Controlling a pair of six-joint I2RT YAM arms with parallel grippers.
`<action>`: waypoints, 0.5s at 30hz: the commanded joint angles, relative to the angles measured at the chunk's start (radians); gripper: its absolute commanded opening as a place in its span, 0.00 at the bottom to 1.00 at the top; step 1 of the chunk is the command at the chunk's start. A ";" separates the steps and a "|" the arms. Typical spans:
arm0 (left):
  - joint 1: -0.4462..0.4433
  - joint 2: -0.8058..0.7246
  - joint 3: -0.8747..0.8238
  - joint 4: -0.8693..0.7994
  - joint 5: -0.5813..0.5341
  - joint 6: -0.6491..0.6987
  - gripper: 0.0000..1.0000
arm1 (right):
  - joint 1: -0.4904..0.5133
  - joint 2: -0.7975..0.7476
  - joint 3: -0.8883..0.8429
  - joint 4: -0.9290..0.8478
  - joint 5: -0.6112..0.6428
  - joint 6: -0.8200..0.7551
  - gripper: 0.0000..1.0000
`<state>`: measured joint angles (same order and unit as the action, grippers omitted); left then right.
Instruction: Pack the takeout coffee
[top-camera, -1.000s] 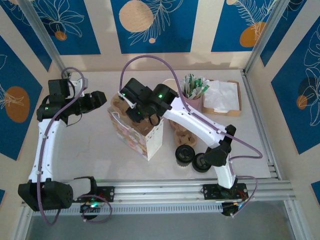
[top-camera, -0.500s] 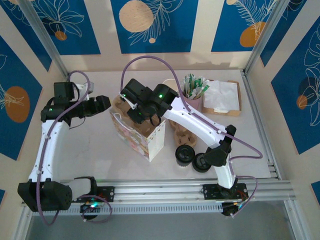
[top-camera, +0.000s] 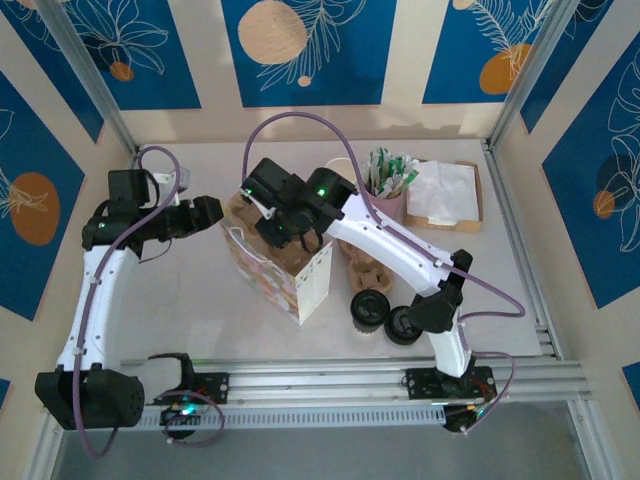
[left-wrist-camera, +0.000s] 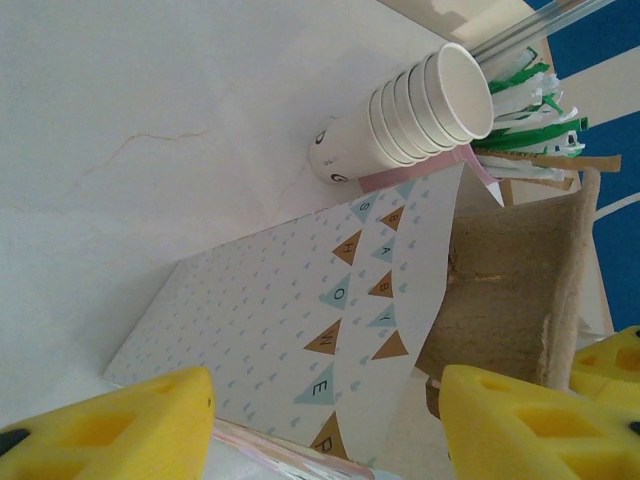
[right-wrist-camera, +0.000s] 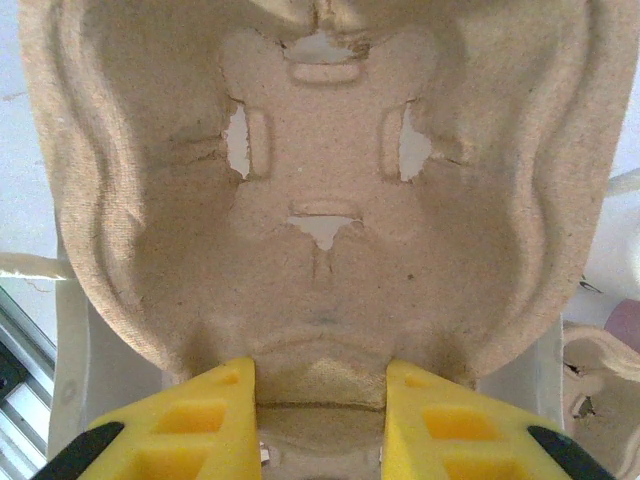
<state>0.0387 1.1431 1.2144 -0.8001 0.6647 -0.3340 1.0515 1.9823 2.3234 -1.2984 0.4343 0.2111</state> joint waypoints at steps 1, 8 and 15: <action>-0.007 -0.023 -0.011 0.011 0.039 -0.007 0.61 | -0.004 -0.015 0.002 -0.024 -0.022 0.015 0.30; -0.007 -0.028 -0.049 0.032 0.061 -0.017 0.61 | -0.004 -0.016 -0.006 -0.029 -0.023 0.019 0.30; -0.007 -0.021 -0.067 0.040 0.041 -0.019 0.61 | -0.003 -0.019 -0.012 -0.030 -0.029 0.021 0.30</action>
<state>0.0387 1.1320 1.1576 -0.7837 0.6918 -0.3420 1.0515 1.9823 2.3211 -1.3033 0.4335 0.2184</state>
